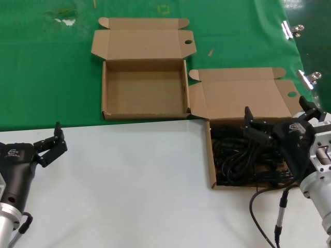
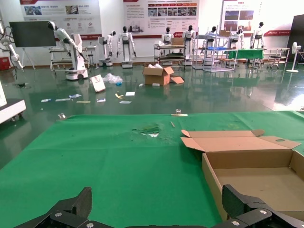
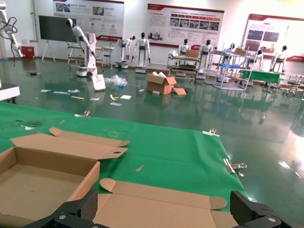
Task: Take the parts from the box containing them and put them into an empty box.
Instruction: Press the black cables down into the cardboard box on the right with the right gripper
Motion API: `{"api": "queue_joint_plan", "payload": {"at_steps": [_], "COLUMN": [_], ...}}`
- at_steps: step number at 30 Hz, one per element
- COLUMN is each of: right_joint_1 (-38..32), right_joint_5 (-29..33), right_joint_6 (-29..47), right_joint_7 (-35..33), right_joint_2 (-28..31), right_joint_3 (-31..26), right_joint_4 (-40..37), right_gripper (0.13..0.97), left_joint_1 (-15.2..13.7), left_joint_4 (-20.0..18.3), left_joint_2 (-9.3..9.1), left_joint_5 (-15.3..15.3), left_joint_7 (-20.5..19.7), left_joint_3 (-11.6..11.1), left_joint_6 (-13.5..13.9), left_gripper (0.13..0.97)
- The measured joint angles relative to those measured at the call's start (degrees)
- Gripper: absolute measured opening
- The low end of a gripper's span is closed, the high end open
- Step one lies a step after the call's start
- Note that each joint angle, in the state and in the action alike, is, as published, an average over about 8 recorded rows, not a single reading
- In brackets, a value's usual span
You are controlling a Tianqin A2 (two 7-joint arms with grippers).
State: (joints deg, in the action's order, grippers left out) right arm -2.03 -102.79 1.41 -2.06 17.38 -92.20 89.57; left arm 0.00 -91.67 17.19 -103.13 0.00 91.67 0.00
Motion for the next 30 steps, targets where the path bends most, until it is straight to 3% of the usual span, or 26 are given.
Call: {"api": "queue_joint_plan", "payload": {"at_steps": [30], "right_joint_1": [0.0], "right_joint_5": [0.0], "right_joint_6": [0.0], "right_joint_7": [0.0], "right_joint_2": [0.0], "right_joint_3": [0.0], "right_joint_4": [0.0], "right_gripper": [0.966], "left_joint_1": [0.0], "left_joint_4": [0.0], "left_joint_2": [0.0], "left_joint_5": [0.0], "left_joint_7": [0.0], "left_joint_3": [0.0], "left_joint_6": [0.0], "left_gripper": [0.938]}}
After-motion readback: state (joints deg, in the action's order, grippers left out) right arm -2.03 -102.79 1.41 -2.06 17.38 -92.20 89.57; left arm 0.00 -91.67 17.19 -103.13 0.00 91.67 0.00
